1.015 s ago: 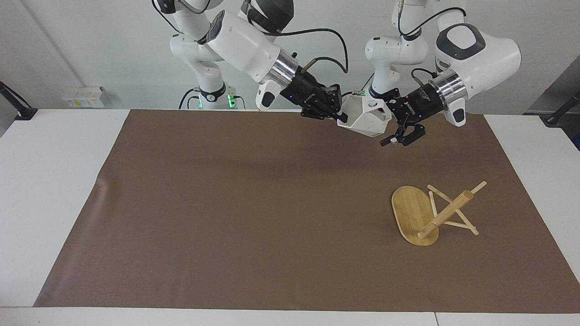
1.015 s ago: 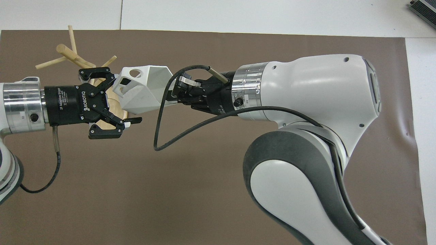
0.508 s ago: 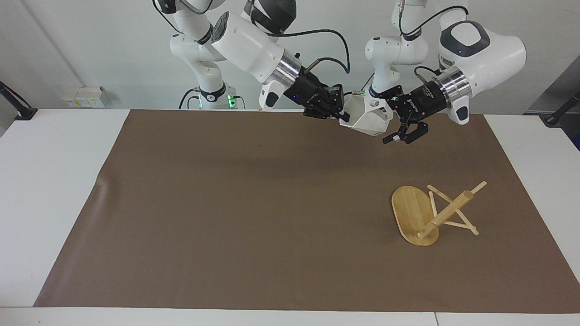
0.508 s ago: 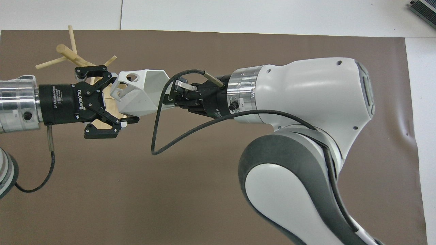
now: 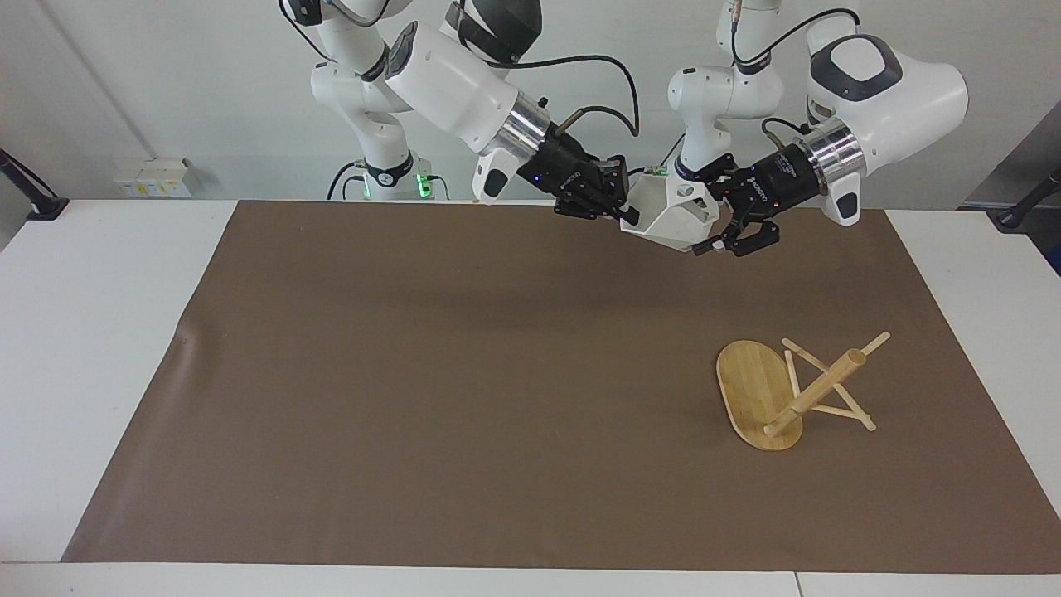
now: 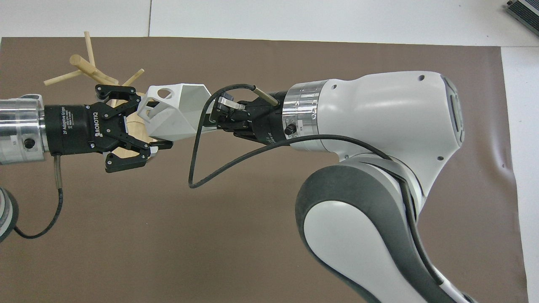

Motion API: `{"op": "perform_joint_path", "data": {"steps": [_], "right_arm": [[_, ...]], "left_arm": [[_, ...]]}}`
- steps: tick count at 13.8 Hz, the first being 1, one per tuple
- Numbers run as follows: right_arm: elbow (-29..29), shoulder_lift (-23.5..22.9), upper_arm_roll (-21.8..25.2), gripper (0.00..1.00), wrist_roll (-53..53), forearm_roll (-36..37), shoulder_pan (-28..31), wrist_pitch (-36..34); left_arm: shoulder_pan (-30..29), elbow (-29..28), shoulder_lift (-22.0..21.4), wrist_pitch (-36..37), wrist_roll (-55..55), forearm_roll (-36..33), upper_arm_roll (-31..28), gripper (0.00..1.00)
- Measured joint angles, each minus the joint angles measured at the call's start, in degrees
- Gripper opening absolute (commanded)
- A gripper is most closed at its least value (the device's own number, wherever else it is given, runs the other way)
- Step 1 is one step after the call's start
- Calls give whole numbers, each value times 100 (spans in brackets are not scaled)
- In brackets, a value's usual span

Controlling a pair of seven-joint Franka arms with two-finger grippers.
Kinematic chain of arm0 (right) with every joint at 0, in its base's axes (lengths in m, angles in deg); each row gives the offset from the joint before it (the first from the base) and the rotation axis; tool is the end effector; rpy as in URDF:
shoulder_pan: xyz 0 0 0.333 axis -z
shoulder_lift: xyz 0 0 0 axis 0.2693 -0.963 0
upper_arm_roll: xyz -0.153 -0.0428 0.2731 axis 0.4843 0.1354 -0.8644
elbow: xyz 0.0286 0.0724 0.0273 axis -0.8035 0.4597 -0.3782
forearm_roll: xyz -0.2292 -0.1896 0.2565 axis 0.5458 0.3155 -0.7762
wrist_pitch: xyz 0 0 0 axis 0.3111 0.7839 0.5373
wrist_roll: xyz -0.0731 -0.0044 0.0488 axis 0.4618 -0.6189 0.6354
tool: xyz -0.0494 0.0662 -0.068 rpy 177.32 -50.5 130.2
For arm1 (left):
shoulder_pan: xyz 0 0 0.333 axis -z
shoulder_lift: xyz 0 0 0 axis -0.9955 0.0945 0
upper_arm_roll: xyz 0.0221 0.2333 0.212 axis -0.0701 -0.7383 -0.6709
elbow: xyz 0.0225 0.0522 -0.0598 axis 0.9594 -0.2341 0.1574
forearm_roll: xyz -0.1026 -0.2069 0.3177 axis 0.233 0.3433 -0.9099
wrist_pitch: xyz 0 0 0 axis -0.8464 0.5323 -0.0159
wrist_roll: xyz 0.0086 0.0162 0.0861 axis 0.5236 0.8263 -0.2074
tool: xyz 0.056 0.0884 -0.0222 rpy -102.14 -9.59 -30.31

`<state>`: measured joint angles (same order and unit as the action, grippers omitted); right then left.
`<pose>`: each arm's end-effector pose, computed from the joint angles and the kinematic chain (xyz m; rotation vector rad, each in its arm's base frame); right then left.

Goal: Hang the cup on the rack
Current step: 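Bring the cup to the left gripper and close the left gripper on it, then open the right gripper and withdraw it while the left gripper holds the cup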

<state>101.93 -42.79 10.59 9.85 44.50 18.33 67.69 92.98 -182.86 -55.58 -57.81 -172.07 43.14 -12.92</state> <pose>0.5558 0.3577 0.6053 -2.1902 0.3610 -0.0085 0.5275 -0.1322 0.5764 1.3580 1.7702 -0.8971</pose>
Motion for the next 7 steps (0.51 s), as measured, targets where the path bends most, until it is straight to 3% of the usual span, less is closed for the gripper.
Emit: {"op": "perform_joint_path", "data": {"steps": [3,4,6,7], "right_arm": [[0,0,-2,0,0,0,-1,0],[0,0,-3,8,0,0,-1,0],[2,0,-12,39,0,0,-6,-17],[2,-1,-19,48,0,0,-13,-11]], "left_arm": [[-3,0,-1,11,0,0,-2,0],[-5,0,-1,14,0,0,-3,0],[-17,4,0,3,-21,4,-4,0],[-45,4,-4,34,-23,4,-4,0]]}}
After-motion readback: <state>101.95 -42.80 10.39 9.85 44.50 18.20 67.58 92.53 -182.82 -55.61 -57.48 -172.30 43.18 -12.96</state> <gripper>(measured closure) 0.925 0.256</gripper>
